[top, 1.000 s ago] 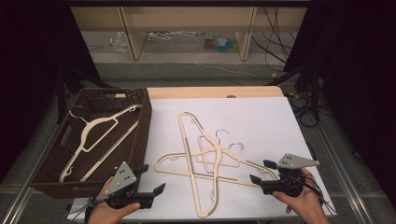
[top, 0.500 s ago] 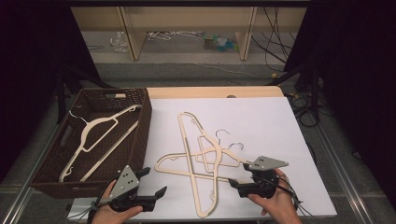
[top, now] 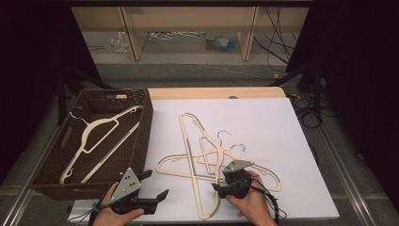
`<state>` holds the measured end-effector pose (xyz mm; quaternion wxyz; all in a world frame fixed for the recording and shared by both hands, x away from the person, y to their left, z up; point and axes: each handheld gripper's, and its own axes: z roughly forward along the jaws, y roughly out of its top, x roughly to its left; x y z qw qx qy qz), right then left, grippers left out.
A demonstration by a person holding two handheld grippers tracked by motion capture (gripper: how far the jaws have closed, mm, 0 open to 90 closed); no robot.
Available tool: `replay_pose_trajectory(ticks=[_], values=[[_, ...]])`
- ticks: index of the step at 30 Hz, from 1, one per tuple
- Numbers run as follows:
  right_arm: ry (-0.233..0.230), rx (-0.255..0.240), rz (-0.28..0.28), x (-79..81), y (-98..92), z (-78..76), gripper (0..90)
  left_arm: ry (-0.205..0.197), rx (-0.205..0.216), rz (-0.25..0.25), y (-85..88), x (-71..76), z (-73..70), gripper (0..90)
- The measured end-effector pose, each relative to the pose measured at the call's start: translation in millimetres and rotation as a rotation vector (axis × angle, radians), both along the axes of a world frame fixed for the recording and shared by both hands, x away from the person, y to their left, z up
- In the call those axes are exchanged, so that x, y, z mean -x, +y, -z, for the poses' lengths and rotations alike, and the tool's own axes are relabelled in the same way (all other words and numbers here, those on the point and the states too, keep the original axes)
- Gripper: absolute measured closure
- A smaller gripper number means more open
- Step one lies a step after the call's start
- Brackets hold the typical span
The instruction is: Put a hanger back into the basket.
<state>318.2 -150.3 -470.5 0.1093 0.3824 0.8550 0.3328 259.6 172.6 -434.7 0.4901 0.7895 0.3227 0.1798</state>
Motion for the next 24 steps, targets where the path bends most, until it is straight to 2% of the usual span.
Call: replay_pose_trajectory(ticks=[1, 2, 3, 4, 5, 6, 7, 8, 9, 11, 12, 15, 17, 18, 19, 21, 24], values=[[-0.002, 0.024, -0.022, -1.9, 1.0, 2.0, 43.5, 0.006, -0.003, -0.007, -0.5, 0.7, 0.1, 19.1], [0.002, 0.024, -0.017, -1.9, 3.3, 3.4, 44.4, 0.002, -0.01, -0.002, -0.5, 0.3, 0.1, 19.1], [-0.017, 0.045, -0.027, -3.5, 5.3, 6.0, 45.0, 0.003, -0.008, -0.001, -0.9, 0.5, 0.2, 19.1], [0.009, 0.047, -0.002, -1.6, 9.6, 7.2, 47.0, 0.003, -0.008, -0.003, -1.3, 0.9, 0.2, 19.1], [0.002, 0.067, -0.025, -2.3, 10.3, 6.6, 48.4, 0.004, -0.007, -0.001, -1.3, 0.8, 0.3, 19.1], [-0.005, 0.076, -0.023, -1.8, 12.6, 6.9, 49.5, 0.003, -0.01, 0.0, -1.1, 0.7, 0.2, 19.1], [0.007, 0.084, -0.024, -1.2, 13.8, 5.6, 50.5, 0.001, -0.009, -0.001, -0.8, 0.3, 0.3, 19.1], [-0.026, 0.112, -0.045, -1.2, 14.4, 6.8, 51.7, 0.004, -0.005, -0.007, -0.9, 0.3, 0.4, 19.1], [-0.028, 0.125, -0.049, -0.2, 14.9, 6.7, 52.5, 0.005, -0.005, -0.007, -0.7, 0.3, 0.5, 19.1], [-0.047, 0.129, -0.048, 0.5, 16.0, 8.1, 55.9, 0.003, -0.017, -0.004, 0.2, 0.4, 0.5, 19.1], [-0.027, 0.126, -0.046, 1.4, 15.6, 6.3, 57.0, 0.0, -0.012, -0.002, 0.0, 0.3, 0.4, 19.1], [-0.006, 0.132, -0.057, 2.7, 12.2, 6.4, 58.8, 0.003, 0.004, 0.004, -0.8, 0.7, 0.5, 19.2], [0.018, 0.11, -0.03, 4.8, 9.8, 7.2, 59.4, -0.001, -0.001, 0.009, -0.8, 0.7, 0.6, 19.2], [0.025, 0.12, -0.031, 4.2, 7.3, 6.6, 59.8, 0.0, 0.0, 0.011, -1.0, 0.8, 0.6, 19.3], [0.037, 0.101, -0.017, 4.6, 6.6, 6.7, 60.2, 0.004, 0.003, 0.011, -1.3, 0.9, 0.7, 19.2], [0.055, 0.088, -0.005, 5.0, 2.4, 6.8, 60.7, -0.003, -0.011, 0.015, -1.1, 1.2, 0.4, 19.3], [0.061, 0.091, -0.003, 5.0, 1.3, 6.6, 61.1, -0.001, -0.01, 0.017, -1.8, 1.4, 0.3, 19.3]])
